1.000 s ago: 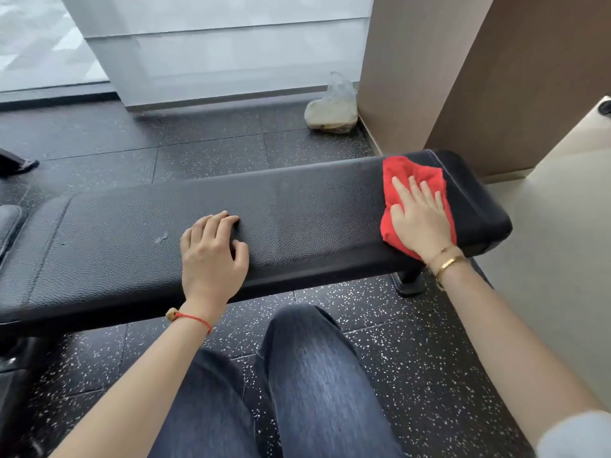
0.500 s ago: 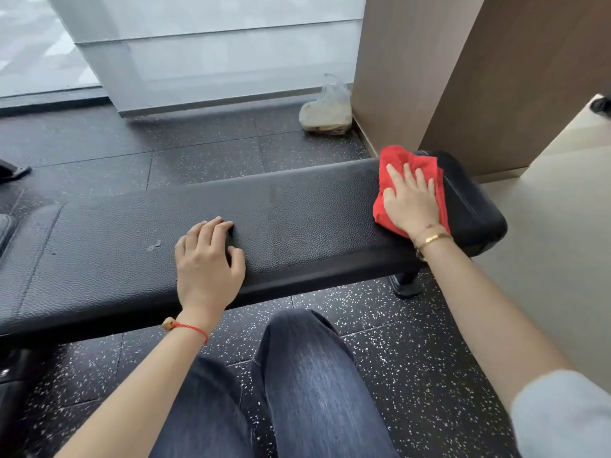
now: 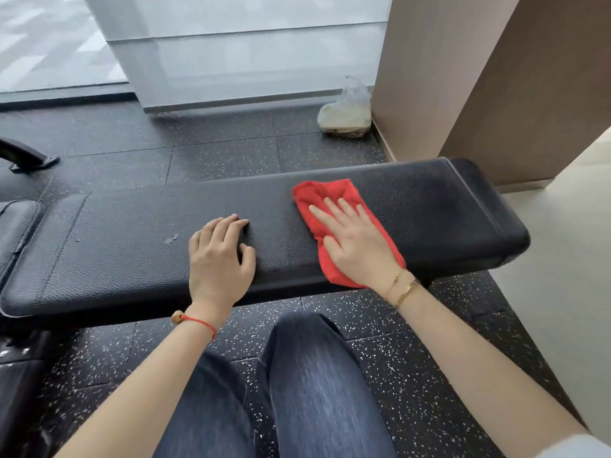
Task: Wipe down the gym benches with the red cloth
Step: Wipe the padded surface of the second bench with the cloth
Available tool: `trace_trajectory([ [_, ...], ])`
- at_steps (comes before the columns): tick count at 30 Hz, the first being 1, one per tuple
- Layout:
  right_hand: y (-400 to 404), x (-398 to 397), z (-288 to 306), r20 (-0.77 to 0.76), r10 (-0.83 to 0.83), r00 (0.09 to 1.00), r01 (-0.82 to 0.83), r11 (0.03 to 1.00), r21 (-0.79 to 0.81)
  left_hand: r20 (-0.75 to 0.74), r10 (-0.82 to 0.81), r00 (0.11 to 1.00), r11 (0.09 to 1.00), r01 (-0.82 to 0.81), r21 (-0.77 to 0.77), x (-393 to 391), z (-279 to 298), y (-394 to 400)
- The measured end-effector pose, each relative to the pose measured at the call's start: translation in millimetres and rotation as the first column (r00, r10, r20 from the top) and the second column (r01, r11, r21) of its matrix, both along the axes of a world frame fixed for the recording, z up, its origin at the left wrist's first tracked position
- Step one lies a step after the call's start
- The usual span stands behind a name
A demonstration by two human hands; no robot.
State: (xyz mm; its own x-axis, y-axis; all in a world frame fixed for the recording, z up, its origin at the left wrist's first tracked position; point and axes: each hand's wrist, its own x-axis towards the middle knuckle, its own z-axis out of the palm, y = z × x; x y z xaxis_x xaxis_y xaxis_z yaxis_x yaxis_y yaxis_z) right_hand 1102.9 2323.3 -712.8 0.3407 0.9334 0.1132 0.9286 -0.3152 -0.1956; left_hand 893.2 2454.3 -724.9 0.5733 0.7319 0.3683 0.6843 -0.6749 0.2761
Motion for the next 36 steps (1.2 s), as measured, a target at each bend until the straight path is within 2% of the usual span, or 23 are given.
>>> trace_trajectory([
  [4,28,56,5,0.009,-0.255,0.967,0.255,0.965,-0.065,-0.023,0.013,1.0,1.0,-0.013,0.001,2,-1,-2],
  [6,51,60,7,0.007,-0.292,0.956,0.292,0.953,-0.076,-0.023,0.02,1.0,1.0,-0.02,0.004,4,-1,-2],
  [8,71,44,8,0.004,-0.221,0.975,0.22,0.972,-0.079,-0.02,0.019,1.0,1.0,-0.019,0.008,4,-2,-2],
  [11,71,5,7,0.021,0.022,1.0,-0.02,0.998,-0.059,-0.016,0.027,1.0,0.999,-0.027,0.025,3,-3,1],
  [15,30,-25,4,-0.01,0.282,0.959,-0.282,0.959,-0.014,-0.012,0.025,1.0,0.999,-0.024,0.033,3,-4,1],
  [19,38,-14,4,-0.051,0.272,0.961,-0.274,0.961,-0.028,-0.019,0.015,1.0,0.999,-0.015,0.032,1,-4,2],
  [25,120,-30,7,-0.017,0.204,0.979,-0.205,0.977,-0.064,-0.011,0.028,1.0,0.999,-0.027,0.045,-1,5,-2],
  [28,156,-57,9,-0.025,0.253,0.967,-0.254,0.964,-0.082,0.075,0.066,0.995,0.99,-0.075,0.117,-27,9,1],
  [31,173,-95,11,-0.021,0.309,0.951,-0.309,0.946,-0.094,0.086,0.171,0.982,0.975,-0.181,0.129,-70,13,14],
  [36,138,-145,5,-0.007,0.459,0.889,-0.459,0.888,-0.031,0.049,0.278,0.959,0.951,-0.282,0.125,-122,21,47],
])
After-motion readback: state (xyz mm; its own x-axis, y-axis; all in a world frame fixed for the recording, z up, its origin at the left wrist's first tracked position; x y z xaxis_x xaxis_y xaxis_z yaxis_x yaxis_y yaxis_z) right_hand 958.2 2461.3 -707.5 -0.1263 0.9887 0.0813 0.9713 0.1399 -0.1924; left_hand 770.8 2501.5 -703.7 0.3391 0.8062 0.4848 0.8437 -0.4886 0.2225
